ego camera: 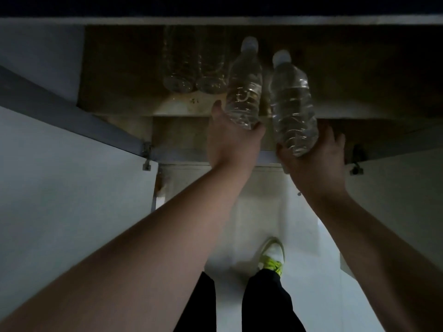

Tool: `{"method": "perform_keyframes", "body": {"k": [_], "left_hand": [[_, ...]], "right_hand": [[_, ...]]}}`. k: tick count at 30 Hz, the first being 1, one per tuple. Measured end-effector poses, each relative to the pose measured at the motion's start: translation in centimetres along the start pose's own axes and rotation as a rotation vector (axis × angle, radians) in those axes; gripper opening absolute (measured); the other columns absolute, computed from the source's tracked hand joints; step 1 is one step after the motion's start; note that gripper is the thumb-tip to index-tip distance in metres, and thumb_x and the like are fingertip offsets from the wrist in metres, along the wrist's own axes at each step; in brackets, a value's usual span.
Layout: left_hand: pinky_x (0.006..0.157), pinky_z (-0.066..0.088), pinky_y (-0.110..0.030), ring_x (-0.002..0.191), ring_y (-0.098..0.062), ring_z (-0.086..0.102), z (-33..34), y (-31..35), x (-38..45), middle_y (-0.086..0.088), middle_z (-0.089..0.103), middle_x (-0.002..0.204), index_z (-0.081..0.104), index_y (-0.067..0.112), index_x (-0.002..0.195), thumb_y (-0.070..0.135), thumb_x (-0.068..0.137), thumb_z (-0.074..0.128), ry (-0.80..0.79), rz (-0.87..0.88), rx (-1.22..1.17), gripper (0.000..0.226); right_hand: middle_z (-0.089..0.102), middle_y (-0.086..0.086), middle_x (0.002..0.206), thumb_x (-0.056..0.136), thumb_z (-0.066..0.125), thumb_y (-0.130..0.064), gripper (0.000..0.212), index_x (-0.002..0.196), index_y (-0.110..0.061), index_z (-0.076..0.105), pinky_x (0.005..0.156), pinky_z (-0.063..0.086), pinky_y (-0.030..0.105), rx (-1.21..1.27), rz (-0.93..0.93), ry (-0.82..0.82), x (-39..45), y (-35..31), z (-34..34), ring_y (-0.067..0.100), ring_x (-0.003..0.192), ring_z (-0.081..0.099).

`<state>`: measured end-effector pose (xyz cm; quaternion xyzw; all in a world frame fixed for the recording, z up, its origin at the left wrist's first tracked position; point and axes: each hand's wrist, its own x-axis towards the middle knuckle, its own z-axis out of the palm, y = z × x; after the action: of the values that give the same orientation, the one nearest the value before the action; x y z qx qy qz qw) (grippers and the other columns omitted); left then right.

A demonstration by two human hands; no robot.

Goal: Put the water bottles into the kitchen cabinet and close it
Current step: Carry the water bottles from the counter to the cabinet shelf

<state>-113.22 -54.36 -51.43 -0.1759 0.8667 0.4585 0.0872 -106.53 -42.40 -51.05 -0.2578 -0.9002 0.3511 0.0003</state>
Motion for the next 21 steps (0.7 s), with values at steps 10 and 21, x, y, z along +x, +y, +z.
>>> {"method": "perform_keyframes", "body": {"k": [10,21], "left_hand": [[0.079,0.051,-0.022,0.096,-0.003,0.056,-0.9,-0.5,-0.3,0.024,0.053,0.102,0.044,0.031,0.139,0.04,0.076,0.08,-0.132,-0.025,-0.164,0.073],[0.076,0.045,0.0,0.1,0.017,0.056,-3.2,-2.6,-1.2,0.017,0.052,0.126,0.007,0.036,0.155,0.003,0.085,0.071,-0.448,0.193,-0.129,0.101]], "right_hand": [[0.059,-0.011,0.115,0.079,0.077,-0.038,0.079,0.143,-0.029,0.031,0.071,0.058,0.036,0.18,0.09,-0.055,-0.1,0.6,-0.4,0.018,0.091,0.065],[0.054,-0.011,0.135,0.088,0.07,-0.015,0.075,0.149,-0.026,0.026,0.101,0.049,0.034,0.482,0.119,-0.115,-0.2,0.1,0.2,0.004,0.119,0.056]]}}
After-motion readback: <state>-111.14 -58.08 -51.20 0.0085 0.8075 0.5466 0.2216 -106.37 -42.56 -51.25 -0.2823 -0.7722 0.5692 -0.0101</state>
